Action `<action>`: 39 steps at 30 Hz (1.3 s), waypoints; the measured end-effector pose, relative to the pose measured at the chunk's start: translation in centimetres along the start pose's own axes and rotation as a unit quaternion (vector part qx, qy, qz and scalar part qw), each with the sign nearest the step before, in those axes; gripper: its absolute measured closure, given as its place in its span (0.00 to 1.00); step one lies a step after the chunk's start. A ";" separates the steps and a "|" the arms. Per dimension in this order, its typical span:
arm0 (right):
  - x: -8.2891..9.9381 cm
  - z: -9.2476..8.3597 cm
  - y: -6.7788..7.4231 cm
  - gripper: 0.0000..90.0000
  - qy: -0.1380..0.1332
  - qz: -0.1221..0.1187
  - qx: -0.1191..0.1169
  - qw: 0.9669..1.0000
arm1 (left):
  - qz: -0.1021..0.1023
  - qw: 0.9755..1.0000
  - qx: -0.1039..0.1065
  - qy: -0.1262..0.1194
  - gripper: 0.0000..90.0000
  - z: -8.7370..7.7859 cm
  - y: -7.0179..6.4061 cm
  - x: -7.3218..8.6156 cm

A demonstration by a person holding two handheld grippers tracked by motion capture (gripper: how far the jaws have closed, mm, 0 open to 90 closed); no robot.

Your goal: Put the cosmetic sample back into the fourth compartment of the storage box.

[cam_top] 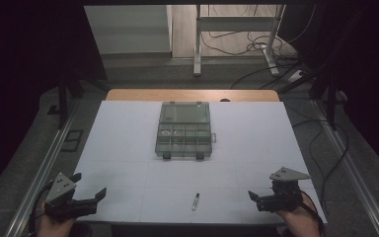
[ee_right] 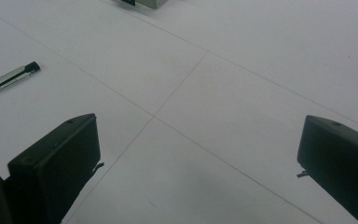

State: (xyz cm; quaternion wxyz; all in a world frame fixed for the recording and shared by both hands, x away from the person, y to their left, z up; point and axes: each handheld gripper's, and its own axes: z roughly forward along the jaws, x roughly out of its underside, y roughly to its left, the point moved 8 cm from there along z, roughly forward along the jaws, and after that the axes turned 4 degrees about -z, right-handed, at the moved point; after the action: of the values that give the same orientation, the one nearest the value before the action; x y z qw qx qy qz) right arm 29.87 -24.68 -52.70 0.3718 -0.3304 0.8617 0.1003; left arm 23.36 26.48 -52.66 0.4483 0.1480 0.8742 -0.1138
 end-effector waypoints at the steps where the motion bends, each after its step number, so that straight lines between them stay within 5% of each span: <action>1: -0.1 0.1 0.1 0.00 -0.002 0.002 -0.001 1.000 | 0.000 1.000 0.001 0.000 0.04 0.0 0.0 0.0; 23: -1.2 1.1 1.8 0.00 -0.009 -0.008 -0.043 0.999 | 0.001 1.000 0.002 0.000 0.05 0.0 -0.1 0.0; 39: -2.3 2.6 4.2 0.00 0.002 -0.045 -0.071 0.996 | 0.004 1.000 0.002 0.002 0.06 0.1 -0.1 0.0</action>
State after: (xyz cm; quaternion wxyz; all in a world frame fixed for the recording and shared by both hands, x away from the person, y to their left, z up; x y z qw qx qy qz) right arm 29.89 -19.24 -53.21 0.3494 -0.3943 0.8377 0.1440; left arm 23.41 26.35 -52.68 0.4463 0.1523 0.8744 -0.1138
